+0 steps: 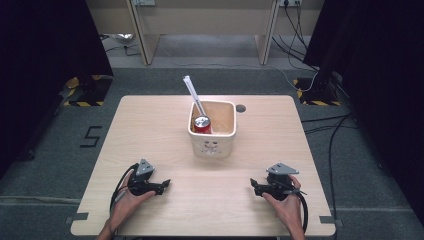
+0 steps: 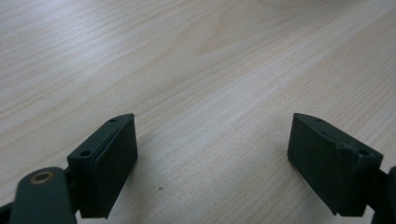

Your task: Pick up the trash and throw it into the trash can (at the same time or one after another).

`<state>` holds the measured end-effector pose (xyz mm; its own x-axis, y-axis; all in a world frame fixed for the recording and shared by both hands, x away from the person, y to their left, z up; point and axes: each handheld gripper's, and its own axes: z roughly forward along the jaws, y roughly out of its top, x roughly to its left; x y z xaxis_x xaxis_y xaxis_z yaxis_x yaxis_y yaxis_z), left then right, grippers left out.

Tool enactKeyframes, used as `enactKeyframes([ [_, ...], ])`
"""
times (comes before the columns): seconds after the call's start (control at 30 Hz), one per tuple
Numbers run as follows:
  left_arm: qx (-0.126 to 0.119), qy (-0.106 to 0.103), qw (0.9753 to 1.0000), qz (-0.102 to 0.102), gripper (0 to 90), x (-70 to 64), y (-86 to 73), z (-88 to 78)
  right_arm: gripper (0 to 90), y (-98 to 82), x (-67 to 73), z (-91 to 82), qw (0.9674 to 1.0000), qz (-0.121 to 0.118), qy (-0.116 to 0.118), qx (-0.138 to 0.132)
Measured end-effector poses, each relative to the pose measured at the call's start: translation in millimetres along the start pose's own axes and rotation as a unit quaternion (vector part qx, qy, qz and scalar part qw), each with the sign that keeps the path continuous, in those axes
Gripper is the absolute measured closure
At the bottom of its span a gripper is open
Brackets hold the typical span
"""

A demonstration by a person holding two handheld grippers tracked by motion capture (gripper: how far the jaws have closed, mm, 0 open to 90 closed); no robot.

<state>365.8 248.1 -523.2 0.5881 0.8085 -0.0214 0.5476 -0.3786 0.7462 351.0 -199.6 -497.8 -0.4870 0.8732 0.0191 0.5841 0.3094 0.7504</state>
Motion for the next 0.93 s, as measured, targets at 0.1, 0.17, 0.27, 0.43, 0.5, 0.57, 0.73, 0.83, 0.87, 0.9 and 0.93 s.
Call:
enactKeyframes([
  [0.1, 0.000, 0.000, 1.0000, 0.000, 15.2, 0.0, 0.0, 0.0, 21.1, -3.0, 0.2, -0.2, 1.0000, 0.001, 0.001, 0.004],
  [0.17, 0.000, 0.000, 1.0000, 0.000, 15.2, -0.1, 0.0, -0.1, 21.1, -5.1, 0.3, -0.2, 1.0000, 0.001, 0.000, 0.004],
  [0.27, 0.000, 0.000, 1.0000, 0.000, 15.2, -0.1, 0.0, -0.1, 21.2, -8.3, 0.0, -0.9, 1.0000, 0.005, 0.000, 0.004],
  [0.43, 0.000, 0.000, 1.0000, 0.000, 15.2, -0.1, 0.0, -0.1, 21.2, -12.3, 0.7, -1.9, 1.0000, 0.003, -0.002, 0.006],
  [0.5, 0.000, 0.000, 1.0000, 0.000, 15.2, -0.1, 0.0, -0.1, 21.2, -14.5, 1.2, -1.3, 0.9999, 0.005, -0.002, 0.010],
  [0.57, 0.001, 0.000, 1.0000, 0.000, 15.2, 0.0, 0.0, -0.1, 21.2, -16.8, 1.6, -0.3, 0.9999, 0.004, -0.003, 0.014],
  [0.73, 0.001, 0.000, 1.0000, 0.000, 15.2, 0.0, 0.1, -0.1, 21.0, -21.1, 1.7, 1.3, 0.9998, 0.003, -0.006, 0.020],
  [0.83, 0.000, 0.000, 1.0000, 0.000, 15.2, -0.1, 0.0, -0.1, 20.7, -21.6, 2.6, 1.7, 0.9997, -0.003, -0.011, 0.020],
  [0.87, 0.000, 0.000, 1.0000, 0.000, 15.2, -0.1, 0.0, -0.1, 20.2, -21.7, 3.0, 1.9, 0.9997, -0.004, -0.013, 0.021],
  [0.9, 0.001, 0.000, 1.0000, 0.000, 15.2, 0.0, 0.0, -0.1, 19.8, -21.7, 2.8, 2.0, 0.9997, -0.005, -0.013, 0.021],
  [0.93, 0.000, 0.000, 1.0000, 0.000, 15.2, 0.0, 0.0, -0.1, 19.2, -21.9, 2.8, 2.3, 0.9997, -0.004, -0.014, 0.019],
])
